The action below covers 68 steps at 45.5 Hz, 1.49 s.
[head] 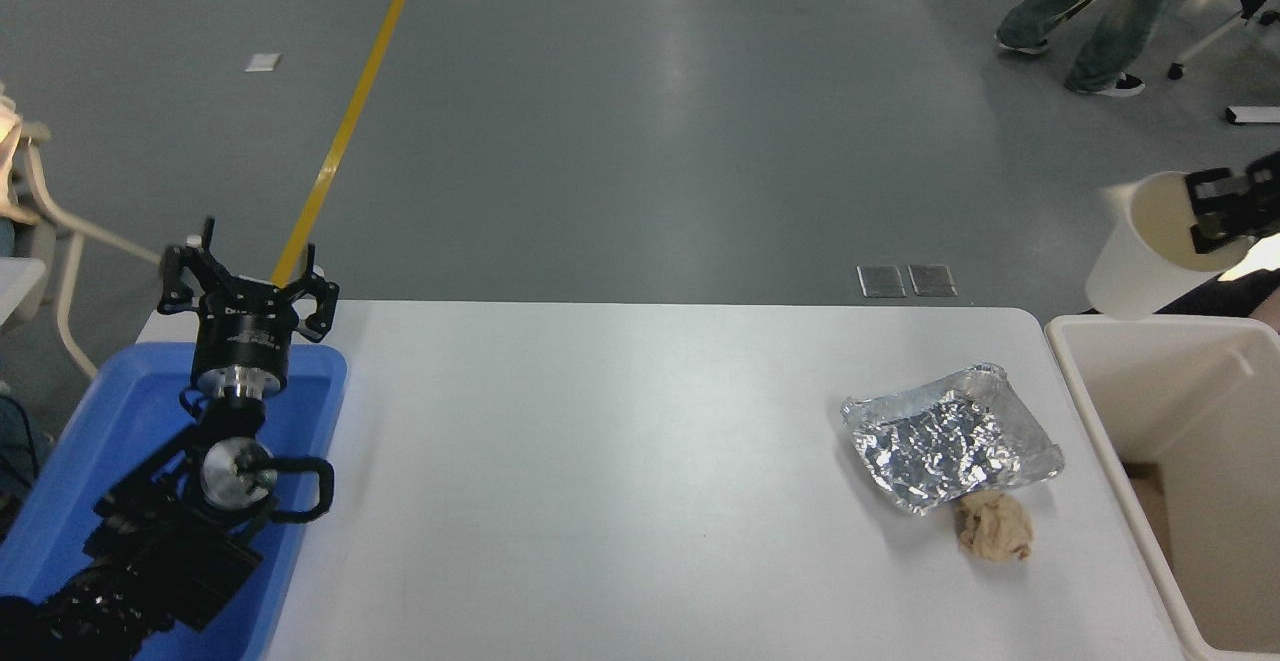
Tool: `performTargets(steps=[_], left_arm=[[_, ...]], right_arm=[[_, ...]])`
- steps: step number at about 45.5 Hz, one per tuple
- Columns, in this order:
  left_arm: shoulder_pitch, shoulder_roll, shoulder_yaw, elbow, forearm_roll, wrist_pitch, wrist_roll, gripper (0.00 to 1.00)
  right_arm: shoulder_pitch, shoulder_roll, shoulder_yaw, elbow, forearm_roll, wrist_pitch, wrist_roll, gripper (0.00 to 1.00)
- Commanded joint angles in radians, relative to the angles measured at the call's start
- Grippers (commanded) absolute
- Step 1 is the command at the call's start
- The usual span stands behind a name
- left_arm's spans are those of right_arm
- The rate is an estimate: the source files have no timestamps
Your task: Pick up paper cup place in dustbin
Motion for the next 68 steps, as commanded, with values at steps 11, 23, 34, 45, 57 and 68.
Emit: performTargets(steps=[11, 23, 34, 45, 57, 68], left_arm=[[0.0, 0.0, 0.0, 0.0, 0.0, 0.0, 0.0, 0.99], [0.0, 0.0, 0.0, 0.0, 0.0, 0.0, 0.0, 0.99], [0.0, 0.0, 0.0, 0.0, 0.0, 0.0, 0.0, 0.99], [0.0, 0.0, 0.0, 0.0, 0.0, 0.0, 0.0, 0.99], [-0.001, 0.0, 0.0, 0.0, 0.0, 0.0, 0.0, 0.99], [-0.001, 0.0, 0.002, 0.0, 0.0, 0.0, 0.0, 0.99]], right_arm=[[-0.878, -0.075, 0.375, -0.501, 0.102, -0.364, 0.054, 0.0], [-1.385, 0.155, 0.722, -0.852, 0.234, -0.444, 0.046, 0.0], [-1.563, 0.312, 0.742, -0.958, 0.401, -0.504, 0.045, 0.0], [-1.6, 0.356, 0.741, -0.961, 0.427, -0.522, 0.045, 0.0], [-1.606, 0.366, 0.733, -0.943, 0.413, -0.517, 0.056, 1.0], [-1.482, 0.306, 0.692, -0.865, 0.398, -0.504, 0.059, 1.0]])
